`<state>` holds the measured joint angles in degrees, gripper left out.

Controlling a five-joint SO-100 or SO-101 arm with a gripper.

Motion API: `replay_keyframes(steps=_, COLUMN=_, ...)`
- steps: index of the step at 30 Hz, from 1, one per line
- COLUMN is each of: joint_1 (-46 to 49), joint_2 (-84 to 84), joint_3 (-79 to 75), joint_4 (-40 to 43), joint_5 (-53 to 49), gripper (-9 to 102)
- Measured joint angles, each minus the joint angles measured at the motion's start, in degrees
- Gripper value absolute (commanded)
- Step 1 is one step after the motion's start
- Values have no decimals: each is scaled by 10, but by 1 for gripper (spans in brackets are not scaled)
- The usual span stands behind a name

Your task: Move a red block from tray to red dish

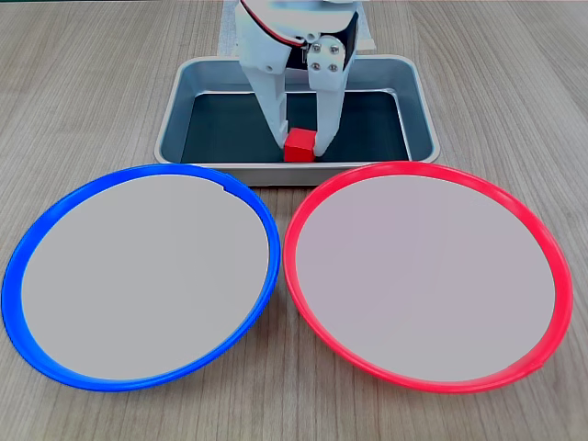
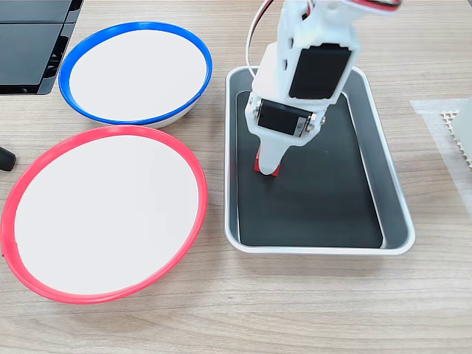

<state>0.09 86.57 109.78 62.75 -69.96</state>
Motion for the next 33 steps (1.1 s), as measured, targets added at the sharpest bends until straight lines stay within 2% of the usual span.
replay_keyframes(steps=7, joint_1=4, joint_2=27, joint_3=0, joint_4=17, joint_5=10, gripper=0)
replay_keyframes(steps=11, joint_1=-13, joint_2=116, joint_3=0, joint_4=90, joint_5=40, gripper=0)
replay_keyframes(steps=16, joint_1=-36, joint_2=220, joint_3=-69, joint_4=156, joint_5=156, gripper=0)
replay_keyframes(steps=20, joint_1=-47, joint_2=190, joint_3=-203, joint_4=162, joint_5=275, gripper=0)
replay_keyframes(steps=24, joint_1=-36, joint_2=66, joint_3=-331, joint_4=114, joint_5=314, gripper=0)
replay_keyframes(steps=26, joint_1=-37, joint_2=25, joint_3=-342, joint_4=91, joint_5=312, gripper=0)
replay_keyframes(steps=33, joint_1=-31, joint_2=-121, joint_3=-296, joint_4=-98, joint_5=252, gripper=0)
